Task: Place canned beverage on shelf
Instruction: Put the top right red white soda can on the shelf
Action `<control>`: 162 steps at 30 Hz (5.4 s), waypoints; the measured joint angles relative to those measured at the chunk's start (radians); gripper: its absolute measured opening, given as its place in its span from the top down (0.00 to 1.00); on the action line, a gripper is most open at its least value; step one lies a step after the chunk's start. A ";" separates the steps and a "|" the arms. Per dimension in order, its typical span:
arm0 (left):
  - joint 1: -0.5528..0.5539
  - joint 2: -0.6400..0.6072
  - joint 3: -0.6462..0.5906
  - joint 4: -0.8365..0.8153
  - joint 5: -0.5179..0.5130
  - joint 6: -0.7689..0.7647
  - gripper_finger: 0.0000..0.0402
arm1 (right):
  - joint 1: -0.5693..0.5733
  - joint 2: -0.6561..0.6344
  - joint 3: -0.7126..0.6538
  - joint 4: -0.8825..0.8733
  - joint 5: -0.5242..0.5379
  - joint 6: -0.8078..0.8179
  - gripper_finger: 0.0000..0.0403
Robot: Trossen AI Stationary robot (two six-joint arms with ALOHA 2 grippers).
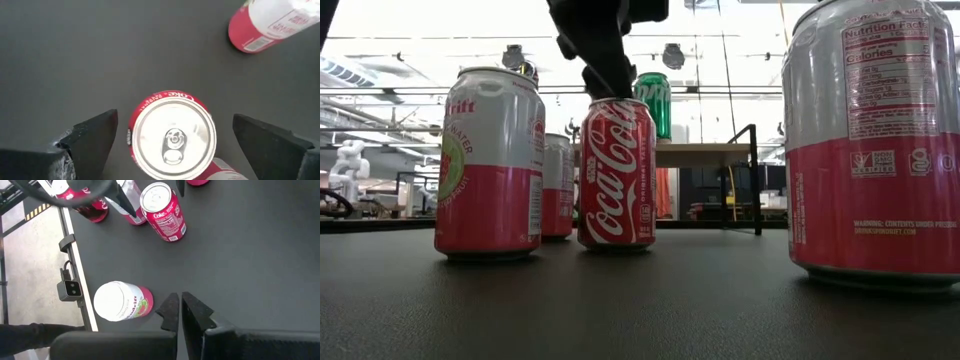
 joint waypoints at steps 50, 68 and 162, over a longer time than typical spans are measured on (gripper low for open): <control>0.027 0.035 0.037 -0.137 0.064 -0.085 0.27 | 0.000 0.013 0.000 0.049 0.031 -0.008 1.00; 0.041 0.017 0.440 -0.342 0.063 -0.140 0.27 | 0.027 0.063 -0.049 0.313 0.108 0.002 0.87; 0.031 0.018 0.731 -0.208 0.047 -0.367 0.21 | -0.140 0.080 0.014 0.571 -0.166 -0.556 0.32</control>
